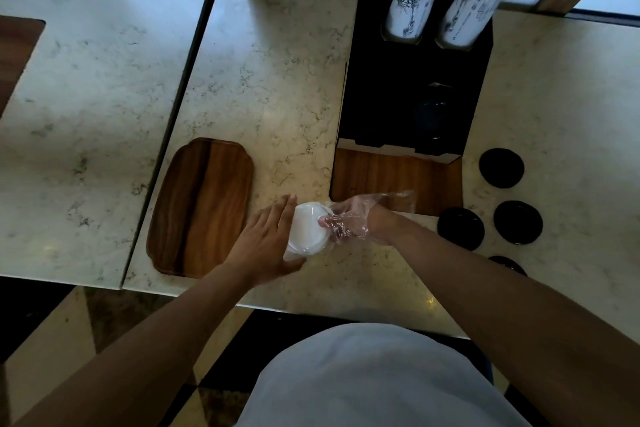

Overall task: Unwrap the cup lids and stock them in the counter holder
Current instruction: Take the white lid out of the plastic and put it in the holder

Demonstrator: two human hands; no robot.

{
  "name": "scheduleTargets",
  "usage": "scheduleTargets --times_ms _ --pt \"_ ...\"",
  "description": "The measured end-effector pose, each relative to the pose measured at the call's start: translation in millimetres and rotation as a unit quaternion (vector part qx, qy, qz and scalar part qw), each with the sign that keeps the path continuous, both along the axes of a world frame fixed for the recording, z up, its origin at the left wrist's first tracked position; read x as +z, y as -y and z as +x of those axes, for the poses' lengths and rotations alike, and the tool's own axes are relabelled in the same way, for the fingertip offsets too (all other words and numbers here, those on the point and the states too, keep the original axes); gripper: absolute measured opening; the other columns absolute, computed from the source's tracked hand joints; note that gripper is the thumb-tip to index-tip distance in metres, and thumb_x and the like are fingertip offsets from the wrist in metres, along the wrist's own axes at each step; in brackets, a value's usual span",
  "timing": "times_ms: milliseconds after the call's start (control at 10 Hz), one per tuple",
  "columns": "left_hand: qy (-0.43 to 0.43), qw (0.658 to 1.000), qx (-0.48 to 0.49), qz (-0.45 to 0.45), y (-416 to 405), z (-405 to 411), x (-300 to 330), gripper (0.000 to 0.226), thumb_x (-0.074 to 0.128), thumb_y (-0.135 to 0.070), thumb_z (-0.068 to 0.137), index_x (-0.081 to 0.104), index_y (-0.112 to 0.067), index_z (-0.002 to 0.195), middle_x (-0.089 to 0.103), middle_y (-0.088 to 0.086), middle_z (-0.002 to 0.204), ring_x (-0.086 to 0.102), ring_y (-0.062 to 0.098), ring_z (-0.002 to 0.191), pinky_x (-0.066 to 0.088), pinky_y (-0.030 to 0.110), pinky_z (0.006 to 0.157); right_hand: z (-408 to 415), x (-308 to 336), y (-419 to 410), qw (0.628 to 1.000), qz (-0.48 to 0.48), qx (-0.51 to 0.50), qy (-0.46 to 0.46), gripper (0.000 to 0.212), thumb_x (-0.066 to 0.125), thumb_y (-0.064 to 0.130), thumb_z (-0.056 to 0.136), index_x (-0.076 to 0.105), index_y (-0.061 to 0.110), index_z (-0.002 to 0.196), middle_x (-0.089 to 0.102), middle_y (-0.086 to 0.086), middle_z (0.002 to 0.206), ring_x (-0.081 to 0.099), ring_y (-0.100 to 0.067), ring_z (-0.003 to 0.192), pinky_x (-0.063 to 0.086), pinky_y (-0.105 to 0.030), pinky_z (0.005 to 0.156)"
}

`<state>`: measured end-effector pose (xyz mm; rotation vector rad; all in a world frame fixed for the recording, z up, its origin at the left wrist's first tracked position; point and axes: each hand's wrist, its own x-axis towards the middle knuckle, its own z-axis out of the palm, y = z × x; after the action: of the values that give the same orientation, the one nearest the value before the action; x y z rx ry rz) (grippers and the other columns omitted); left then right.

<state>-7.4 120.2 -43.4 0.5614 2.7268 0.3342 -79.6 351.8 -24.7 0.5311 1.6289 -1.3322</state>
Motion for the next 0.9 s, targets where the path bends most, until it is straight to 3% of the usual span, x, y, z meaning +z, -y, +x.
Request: scheduleTargets --times_ms 100,200,300,400,500,600,700,800,900 --pt "0.012 1.0 -0.025 -0.003 -9.2 6.3 -8.6 0.12 0.056 -0.071 0.084 -0.007 -0.004 0.161 0.005 0.017 0.171 0.011 0.032 0.157 0.019 0.047 0.127 2.4 8.0 -6.7 0.979 0.102 0.149 -0.093 0.039 0.052 0.006 0.101 0.052 -0.002 0.139 0.058 -0.024 0.134 0.049 -0.012 0.098 0.048 -0.025 0.078" --pt "0.033 0.999 -0.003 0.005 -10.5 8.2 -15.7 0.12 0.054 -0.072 0.086 -0.014 -0.007 0.16 -0.001 0.015 0.172 0.006 0.027 0.158 0.012 0.041 0.128 1.2 4.3 -7.9 0.968 0.106 0.192 -0.125 0.038 0.054 0.008 0.1 0.053 0.001 0.138 0.055 -0.02 0.14 0.046 -0.005 0.083 0.045 -0.022 0.073" --pt "0.057 0.997 0.036 0.036 -10.5 10.8 -23.4 0.117 0.045 -0.077 0.086 -0.018 -0.011 0.16 -0.003 0.011 0.172 -0.002 0.021 0.158 0.01 0.041 0.129 -3.4 10.3 -8.1 0.964 0.115 0.204 -0.13 0.036 0.054 0.01 0.1 0.056 -0.002 0.134 0.06 -0.001 0.106 0.038 0.003 0.072 0.045 -0.022 0.07" --pt "0.064 0.994 0.06 0.06 -13.4 15.1 -28.1 0.117 0.041 -0.081 0.084 -0.014 -0.012 0.161 -0.001 0.009 0.172 -0.004 0.019 0.158 0.008 0.04 0.129 -1.6 8.8 -6.5 0.964 0.102 0.208 -0.133 0.034 0.059 0.013 0.098 0.061 -0.001 0.129 0.053 0.009 0.082 0.043 0.0 0.07 0.045 -0.024 0.066" --pt "0.077 0.994 0.068 0.038 -17.8 18.6 -35.7 0.122 0.04 -0.086 0.08 -0.016 -0.013 0.161 -0.012 0.005 0.171 -0.016 0.019 0.156 -0.002 0.039 0.128 6.8 9.7 -14.7 0.985 0.048 0.12 -0.113 0.017 0.076 0.019 0.086 0.074 0.017 0.103 0.07 0.004 0.07 0.063 -0.011 0.063 0.052 -0.021 0.057" --pt "0.053 0.997 0.037 -0.035 -20.9 21.6 -40.9 0.117 0.026 -0.087 0.084 -0.021 -0.01 0.158 -0.022 0.008 0.169 -0.024 0.023 0.154 -0.004 0.043 0.128 10.2 8.4 -26.7 0.984 0.053 0.121 -0.121 0.013 0.08 0.025 0.082 0.076 0.022 0.094 0.076 0.0 0.074 0.071 -0.014 0.069 0.059 -0.024 0.063" --pt "0.036 0.995 0.043 -0.079 -31.2 27.8 -44.5 0.112 0.01 -0.088 0.086 -0.019 -0.007 0.158 -0.026 0.013 0.167 -0.028 0.028 0.153 -0.009 0.047 0.127 14.8 5.9 -35.3 0.985 0.048 0.127 -0.11 0.026 0.081 0.025 0.082 0.077 0.011 0.103 0.078 -0.01 0.093 0.073 -0.022 0.083 0.061 -0.038 0.084" --pt "0.035 0.993 0.061 -0.094 -39.5 31.0 -46.0 0.116 0.01 -0.09 0.085 -0.017 -0.004 0.158 -0.027 0.015 0.166 -0.028 0.03 0.153 -0.01 0.049 0.126 16.7 6.1 -35.7 0.985 0.056 0.121 -0.109 0.037 0.082 0.024 0.081 0.074 0.005 0.112 0.077 -0.016 0.098 0.07 -0.025 0.083 0.058 -0.048 0.09" --pt "0.039 0.99 0.071 -0.114 -43.8 30.9 -46.7 0.119 0.006 -0.092 0.082 -0.015 -0.003 0.158 -0.025 0.016 0.167 -0.028 0.031 0.153 -0.009 0.053 0.126 19.8 8.7 -36.8 0.99 0.002 0.101 -0.099 0.043 0.084 0.017 0.078 0.072 0.009 0.118 0.077 -0.011 0.099 0.071 -0.025 0.085 0.06 -0.042 0.085"
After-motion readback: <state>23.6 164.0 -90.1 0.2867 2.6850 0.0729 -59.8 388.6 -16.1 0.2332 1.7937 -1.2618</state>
